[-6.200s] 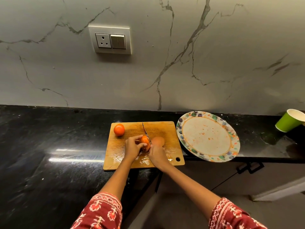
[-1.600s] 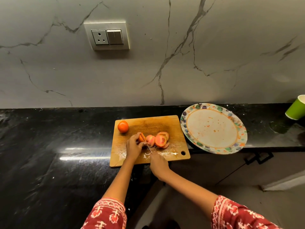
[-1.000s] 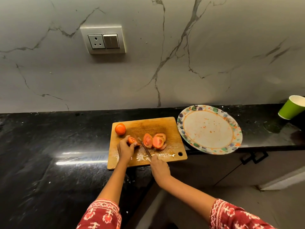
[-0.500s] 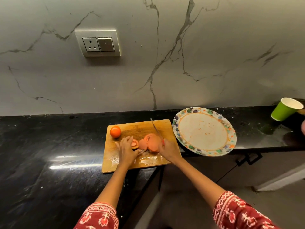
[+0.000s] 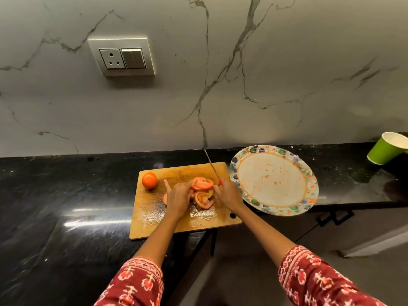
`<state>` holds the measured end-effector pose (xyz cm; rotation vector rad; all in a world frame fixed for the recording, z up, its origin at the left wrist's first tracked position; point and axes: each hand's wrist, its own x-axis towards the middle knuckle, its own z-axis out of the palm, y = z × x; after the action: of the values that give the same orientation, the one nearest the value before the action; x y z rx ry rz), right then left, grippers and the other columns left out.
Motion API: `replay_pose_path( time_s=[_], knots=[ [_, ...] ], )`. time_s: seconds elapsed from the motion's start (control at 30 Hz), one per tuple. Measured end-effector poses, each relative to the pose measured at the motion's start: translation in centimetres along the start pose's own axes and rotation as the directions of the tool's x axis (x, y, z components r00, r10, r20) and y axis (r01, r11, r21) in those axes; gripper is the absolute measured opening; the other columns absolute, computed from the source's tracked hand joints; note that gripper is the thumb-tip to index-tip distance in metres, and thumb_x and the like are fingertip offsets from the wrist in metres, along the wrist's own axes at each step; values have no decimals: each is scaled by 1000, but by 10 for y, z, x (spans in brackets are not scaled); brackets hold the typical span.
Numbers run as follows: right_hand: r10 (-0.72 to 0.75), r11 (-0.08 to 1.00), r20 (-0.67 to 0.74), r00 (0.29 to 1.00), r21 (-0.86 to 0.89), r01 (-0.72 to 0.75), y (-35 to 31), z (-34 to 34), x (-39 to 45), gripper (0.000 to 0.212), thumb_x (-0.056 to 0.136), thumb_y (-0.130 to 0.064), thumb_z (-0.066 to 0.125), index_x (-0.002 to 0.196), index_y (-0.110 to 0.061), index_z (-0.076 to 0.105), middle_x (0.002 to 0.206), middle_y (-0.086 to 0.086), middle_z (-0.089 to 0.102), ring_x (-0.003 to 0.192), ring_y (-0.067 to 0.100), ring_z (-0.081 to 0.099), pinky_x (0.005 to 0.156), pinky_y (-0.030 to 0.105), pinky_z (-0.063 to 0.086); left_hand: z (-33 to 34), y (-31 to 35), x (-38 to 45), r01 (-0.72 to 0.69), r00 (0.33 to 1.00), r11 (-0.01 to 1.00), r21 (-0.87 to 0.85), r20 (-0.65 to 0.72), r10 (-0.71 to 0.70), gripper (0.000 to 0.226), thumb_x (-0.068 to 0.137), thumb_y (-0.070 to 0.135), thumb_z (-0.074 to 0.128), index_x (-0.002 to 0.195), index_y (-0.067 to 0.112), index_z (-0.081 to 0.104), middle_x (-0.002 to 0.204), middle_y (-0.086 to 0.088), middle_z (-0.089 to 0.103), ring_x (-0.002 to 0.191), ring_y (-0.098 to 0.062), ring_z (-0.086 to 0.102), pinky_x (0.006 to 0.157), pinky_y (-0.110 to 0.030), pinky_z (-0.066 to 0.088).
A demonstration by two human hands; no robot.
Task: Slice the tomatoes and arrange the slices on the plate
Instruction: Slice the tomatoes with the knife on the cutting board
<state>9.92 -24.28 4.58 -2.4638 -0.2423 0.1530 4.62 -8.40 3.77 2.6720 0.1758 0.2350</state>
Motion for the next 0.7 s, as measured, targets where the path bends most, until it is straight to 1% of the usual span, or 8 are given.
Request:
replay_pose_path(
  time_s=[0.07,0.17,0.23,0.33,0.4,0.5,0.6,0.7],
  knots=[
    [34,999,4,999,26,-34,5,-4,7,17,90,-25,54,91,-8,57,82,9,61,77,23,58,64,32,42,2,-1,6,21,1000,1000,-17,16,-20,36,92,18,53,128,16,53,121,-7,61,122,-22,48,112,-55,-3],
    [7,1000,36,999,25,-8,15,-3,10,20,86,-25,60,94,-7,57,81,9,62,76,22,58,67,35,46,2,-7,12,20,998,998,-57,56,-17,39,88,20,58,127,18,53,123,-4,60,123,-20,47,113,-52,3],
    [-1,1000,69,998,23,-1,16,-2,8,21,85,-25,64,95,-8,57,75,2,57,72,17,54,63,30,42,-1,-15,11,30,995,998,-50,96,-25,49,81,24,67,127,18,53,124,-2,60,122,-19,47,113,-52,6],
    [-23,999,112,993,35,20,12,1,10,15,86,-23,64,81,-16,51,68,-10,44,72,12,47,55,21,33,-3,-27,7,50,993,999,1,105,-50,60,73,27,73,129,16,52,121,-2,61,120,-19,49,113,-52,0],
    [-40,998,102,994,59,34,7,4,16,18,88,-20,61,77,-18,46,70,-7,47,75,14,49,56,20,34,-6,-32,4,68,996,998,-11,56,-67,56,75,24,72,127,15,54,117,-4,63,118,-19,50,112,-53,-3],
    [-37,997,87,996,74,30,4,9,23,11,89,-22,59,87,-13,53,80,0,53,79,15,51,65,24,36,-12,-39,1,104,994,993,-46,26,-103,54,78,22,70,128,14,54,118,-5,62,118,-21,49,113,-54,-1],
    [-97,991,74,993,95,90,7,14,16,32,84,-34,67,105,-11,57,92,-2,59,86,12,56,70,23,44,-14,-50,-1,141,988,987,-79,79,-135,68,71,30,76,132,16,49,127,-4,56,124,-22,43,113,-54,10],
    [-199,980,172,965,38,195,10,19,-2,55,74,-40,76,116,-13,52,101,-6,58,89,8,55,71,18,44,-13,-62,-10,157,978,986,-62,150,-147,91,61,39,82,138,18,41,137,-6,47,127,-24,38,108,-47,28]
  ],
)
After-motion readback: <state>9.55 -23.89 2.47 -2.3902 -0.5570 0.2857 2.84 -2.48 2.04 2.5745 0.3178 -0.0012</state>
